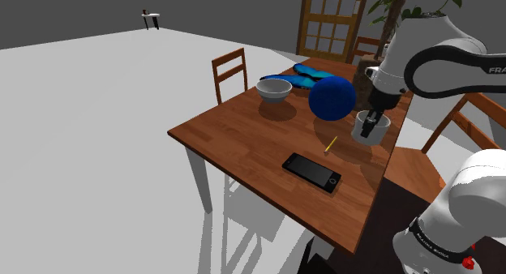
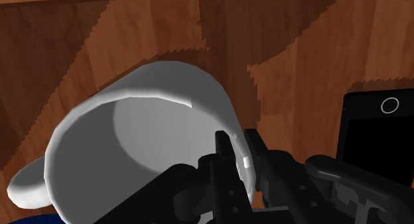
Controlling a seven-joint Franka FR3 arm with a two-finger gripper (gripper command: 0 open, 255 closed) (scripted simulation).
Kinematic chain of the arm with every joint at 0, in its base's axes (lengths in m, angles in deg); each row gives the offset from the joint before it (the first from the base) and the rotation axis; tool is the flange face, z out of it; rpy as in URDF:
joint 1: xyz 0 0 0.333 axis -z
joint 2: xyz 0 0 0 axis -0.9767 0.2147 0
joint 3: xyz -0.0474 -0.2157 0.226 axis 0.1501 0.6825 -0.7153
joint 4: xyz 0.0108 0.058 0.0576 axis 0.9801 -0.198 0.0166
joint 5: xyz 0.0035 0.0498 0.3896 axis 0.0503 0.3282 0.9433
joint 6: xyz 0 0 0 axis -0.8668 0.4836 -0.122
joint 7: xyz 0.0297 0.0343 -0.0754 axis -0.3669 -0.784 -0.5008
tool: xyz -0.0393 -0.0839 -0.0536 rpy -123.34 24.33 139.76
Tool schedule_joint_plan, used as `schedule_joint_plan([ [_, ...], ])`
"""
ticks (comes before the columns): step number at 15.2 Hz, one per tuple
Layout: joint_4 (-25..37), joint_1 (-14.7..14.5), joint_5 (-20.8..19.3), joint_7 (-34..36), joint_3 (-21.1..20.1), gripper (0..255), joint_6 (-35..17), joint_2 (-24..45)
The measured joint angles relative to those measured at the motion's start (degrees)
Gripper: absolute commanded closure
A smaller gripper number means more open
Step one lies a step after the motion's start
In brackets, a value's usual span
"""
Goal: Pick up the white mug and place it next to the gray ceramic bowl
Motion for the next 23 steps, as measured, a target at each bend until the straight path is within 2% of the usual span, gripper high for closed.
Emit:
schedule_joint_plan([
  [16,12.68,-0.38,0.84,-0.56,-0.67,255,11.37,1.30],
  [23,21.39,-1.82,2.32,1.75,-2.31,255,5.75,15.81],
])
